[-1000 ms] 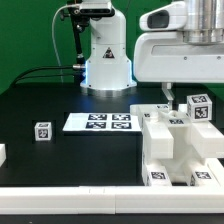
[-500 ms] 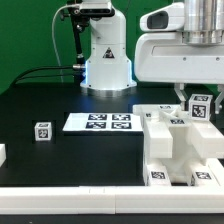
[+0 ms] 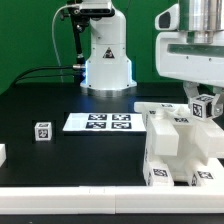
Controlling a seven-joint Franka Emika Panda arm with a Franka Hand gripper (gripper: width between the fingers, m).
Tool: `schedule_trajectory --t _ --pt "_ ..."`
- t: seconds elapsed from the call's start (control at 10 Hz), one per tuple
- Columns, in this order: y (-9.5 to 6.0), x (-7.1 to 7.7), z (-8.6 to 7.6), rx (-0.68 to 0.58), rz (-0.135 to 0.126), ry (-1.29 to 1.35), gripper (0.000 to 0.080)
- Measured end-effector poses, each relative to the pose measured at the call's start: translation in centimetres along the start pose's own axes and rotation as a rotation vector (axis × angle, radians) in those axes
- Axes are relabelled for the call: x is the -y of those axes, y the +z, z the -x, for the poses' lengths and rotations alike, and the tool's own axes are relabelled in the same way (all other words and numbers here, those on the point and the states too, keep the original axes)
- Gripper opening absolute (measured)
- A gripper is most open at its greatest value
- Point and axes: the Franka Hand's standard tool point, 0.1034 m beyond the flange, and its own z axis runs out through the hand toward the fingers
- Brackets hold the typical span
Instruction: Assemble chair
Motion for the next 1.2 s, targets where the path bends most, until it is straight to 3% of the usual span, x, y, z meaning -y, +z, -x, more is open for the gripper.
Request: schedule_trajectory --t 0.1,0.4,0.5,0.6,0.9,1.0,1.2 --pt "0.0 0.1 0.1 0.01 -0.009 0.196 0.0265" --pt "0.0 0.1 -0.1 0.022 -0.013 0.256 0.0265" --pt "0.0 0.1 -0.1 0.022 -0.013 0.254 0.045" --pt "0.0 0.0 -0.2 0.019 -0.007 0.143 0.0582" --pt "-0.2 -0.2 -1.3 0.025 -0.002 -0.246 0.0635" --pt "-0.1 -0.5 -1.2 0.042 0.023 -0.399 0.0647" --pt "-0.1 -0.3 -1.3 0.037 0.015 -0.506 0.0649"
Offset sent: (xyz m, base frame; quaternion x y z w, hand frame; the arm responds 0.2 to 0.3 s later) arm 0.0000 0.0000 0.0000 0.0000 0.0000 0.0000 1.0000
